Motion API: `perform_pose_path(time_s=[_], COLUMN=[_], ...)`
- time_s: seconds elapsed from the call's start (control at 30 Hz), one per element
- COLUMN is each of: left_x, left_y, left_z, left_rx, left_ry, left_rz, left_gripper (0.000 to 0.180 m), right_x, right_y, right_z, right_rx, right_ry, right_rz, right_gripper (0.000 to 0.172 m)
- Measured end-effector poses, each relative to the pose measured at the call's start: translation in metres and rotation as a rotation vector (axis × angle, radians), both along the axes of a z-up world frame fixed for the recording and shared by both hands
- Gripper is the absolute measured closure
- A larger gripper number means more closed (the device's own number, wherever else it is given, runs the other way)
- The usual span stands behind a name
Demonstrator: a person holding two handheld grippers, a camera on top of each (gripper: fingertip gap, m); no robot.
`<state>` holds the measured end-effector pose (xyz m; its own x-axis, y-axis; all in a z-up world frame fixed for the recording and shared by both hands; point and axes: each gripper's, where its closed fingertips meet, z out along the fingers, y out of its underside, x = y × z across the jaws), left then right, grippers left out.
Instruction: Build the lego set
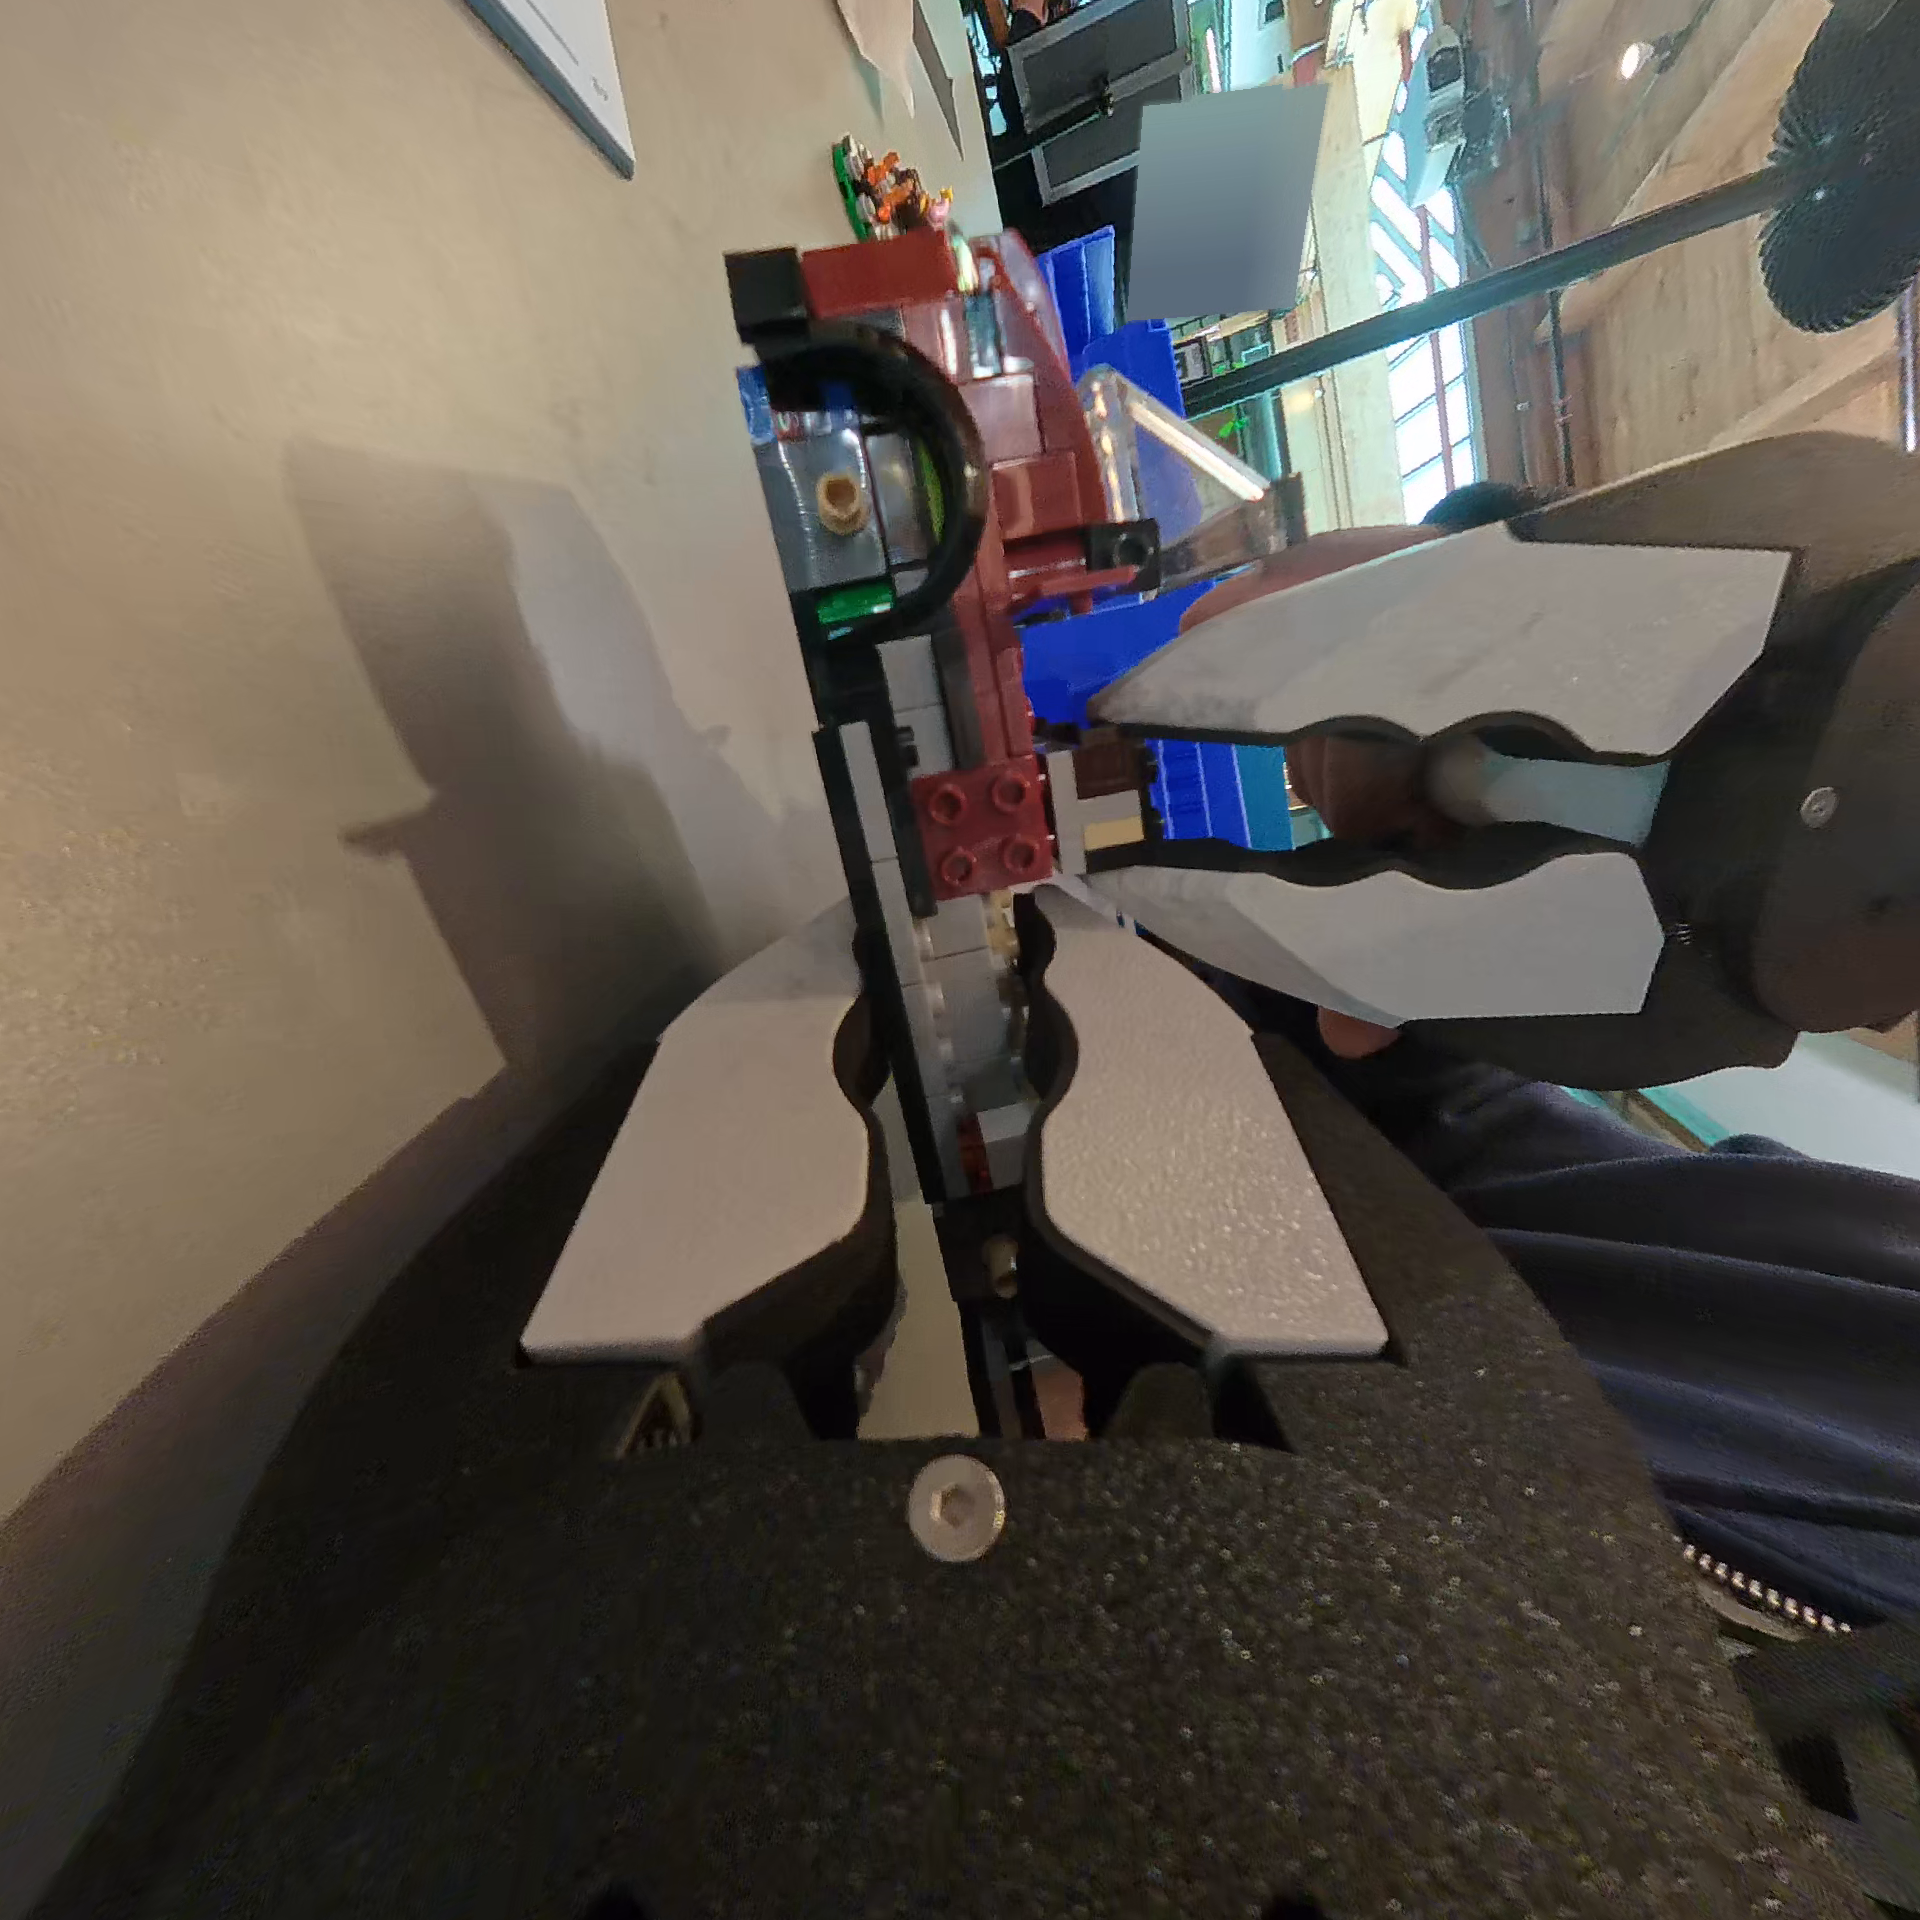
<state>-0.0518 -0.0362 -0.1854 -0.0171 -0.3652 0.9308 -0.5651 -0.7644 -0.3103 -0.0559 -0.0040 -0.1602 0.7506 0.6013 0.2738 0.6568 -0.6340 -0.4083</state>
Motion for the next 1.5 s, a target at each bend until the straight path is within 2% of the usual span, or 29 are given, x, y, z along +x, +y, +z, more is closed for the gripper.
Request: perform_pose_path(time_s=[0.63,1.13,1.5], left_x=[-0.0008,-0.0013,-0.0018], left_y=[0.0047,0.0024,0.002], left_z=[-0.0024,0.0002,-0.0021], left_rx=[0.212,0.15,0.194], left_ry=[-0.015,-0.027,-0.019], left_rz=[0.018,0.004,-0.016], left_gripper=[0.158,0.157,0.157], right_x=[-0.0014,-0.0012,-0.0009], right_y=[0.0003,0.0007,-0.0003], right_z=[0.0026,0.0027,0.001], right_rx=[0.018,0.006,-0.028], right_ry=[-0.034,-0.051,-0.069], right_rz=[0.012,0.038,0.065], right_gripper=[0.156,0.156,0.156])
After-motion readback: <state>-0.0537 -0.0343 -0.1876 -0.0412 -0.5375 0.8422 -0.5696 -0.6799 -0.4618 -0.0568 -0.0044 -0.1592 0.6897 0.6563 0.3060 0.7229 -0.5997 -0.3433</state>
